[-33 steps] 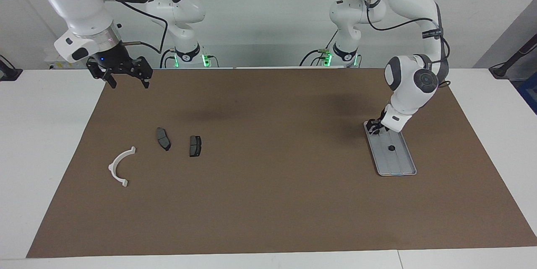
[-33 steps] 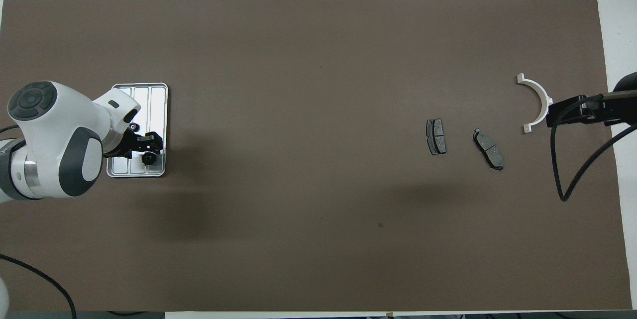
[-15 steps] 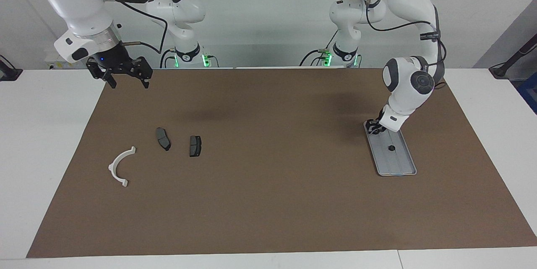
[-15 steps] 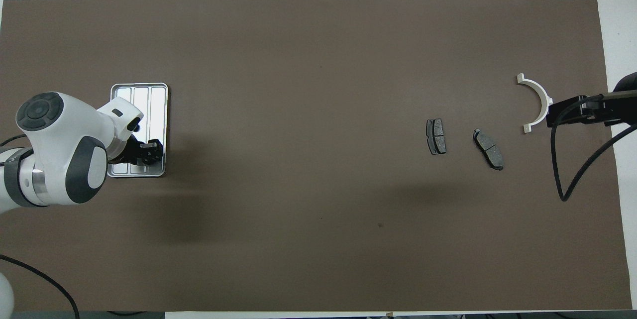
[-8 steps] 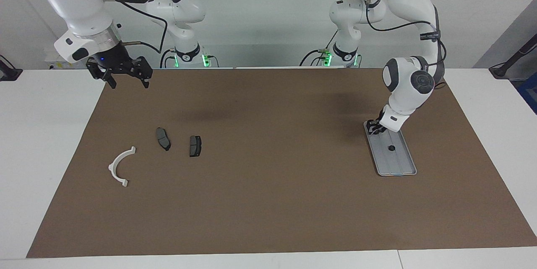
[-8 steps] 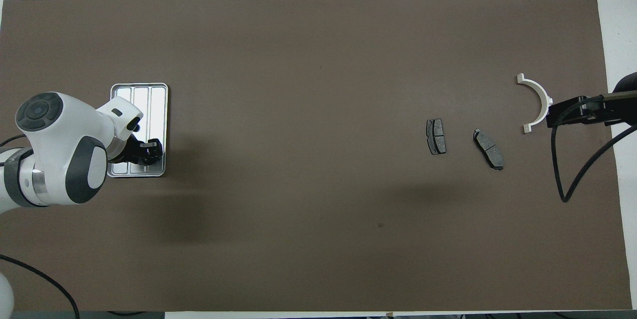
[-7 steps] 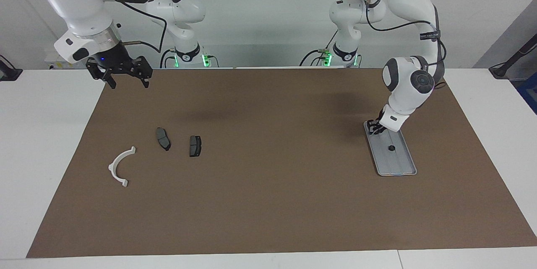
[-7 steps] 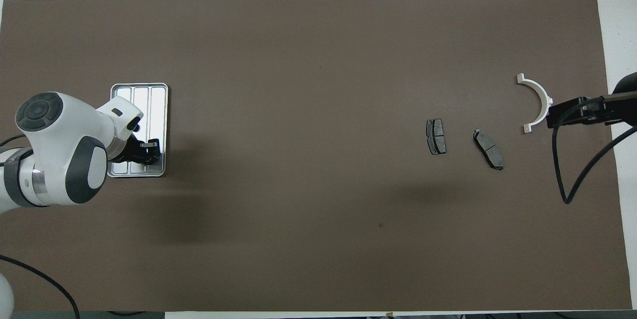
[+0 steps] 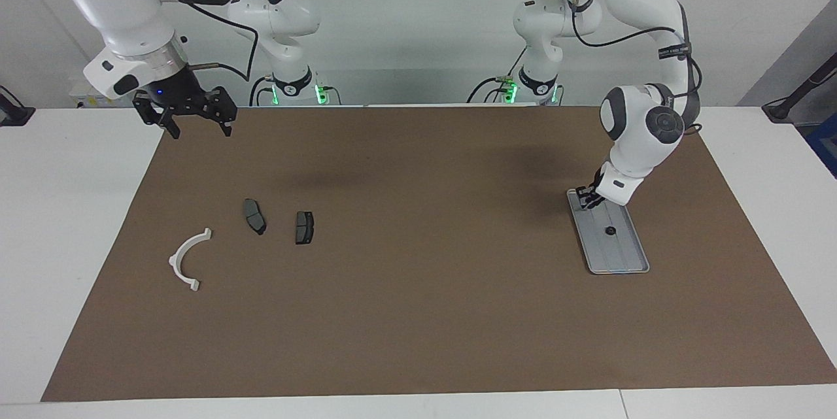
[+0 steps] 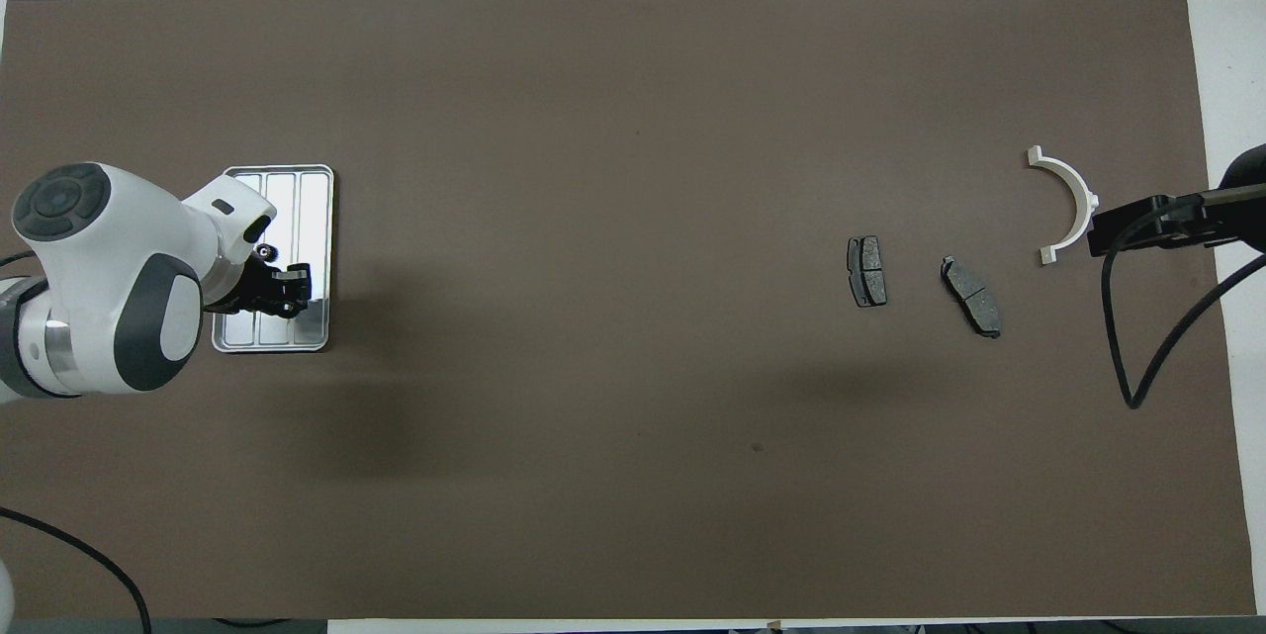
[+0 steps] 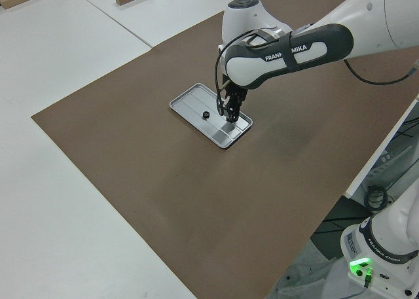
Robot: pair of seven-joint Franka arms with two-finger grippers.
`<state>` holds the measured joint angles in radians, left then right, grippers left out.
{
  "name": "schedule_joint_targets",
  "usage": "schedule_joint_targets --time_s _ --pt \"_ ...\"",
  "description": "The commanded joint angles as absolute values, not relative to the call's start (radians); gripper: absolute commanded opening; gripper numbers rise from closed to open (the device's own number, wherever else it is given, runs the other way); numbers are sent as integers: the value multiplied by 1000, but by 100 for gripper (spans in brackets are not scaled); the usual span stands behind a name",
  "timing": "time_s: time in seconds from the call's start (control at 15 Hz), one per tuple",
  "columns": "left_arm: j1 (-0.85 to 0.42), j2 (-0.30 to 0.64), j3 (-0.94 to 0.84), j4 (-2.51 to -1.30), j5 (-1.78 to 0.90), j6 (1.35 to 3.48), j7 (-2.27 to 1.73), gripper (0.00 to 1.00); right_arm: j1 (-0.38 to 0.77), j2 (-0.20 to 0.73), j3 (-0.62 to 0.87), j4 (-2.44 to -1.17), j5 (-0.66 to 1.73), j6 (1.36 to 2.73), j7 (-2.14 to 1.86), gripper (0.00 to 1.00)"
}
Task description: Place bearing gear from tray to pile
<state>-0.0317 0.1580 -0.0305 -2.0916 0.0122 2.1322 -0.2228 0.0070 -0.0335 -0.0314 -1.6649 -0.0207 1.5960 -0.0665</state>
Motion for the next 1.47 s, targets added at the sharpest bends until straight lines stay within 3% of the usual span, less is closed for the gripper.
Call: schedule_joint_targets --time_s 0.0,0.53,0.8,1.4 --pt "-135 179 -25 -1933 -20 1993 -380 0 -9 -54 -29 -1687 -14 1603 -80 100" --pt "-474 287 -21 -1683 -80 1963 -817 0 -29 -52 -29 -1684 -15 1606 -107 100" --pt "-610 498 -17 -1467 -68 1954 -983 0 -63 -52 -29 -1695 -8 1609 -106 100" --pt "-709 589 -17 -1480 -72 2059 -1040 0 -61 -60 -29 -1770 -9 1700 -103 100"
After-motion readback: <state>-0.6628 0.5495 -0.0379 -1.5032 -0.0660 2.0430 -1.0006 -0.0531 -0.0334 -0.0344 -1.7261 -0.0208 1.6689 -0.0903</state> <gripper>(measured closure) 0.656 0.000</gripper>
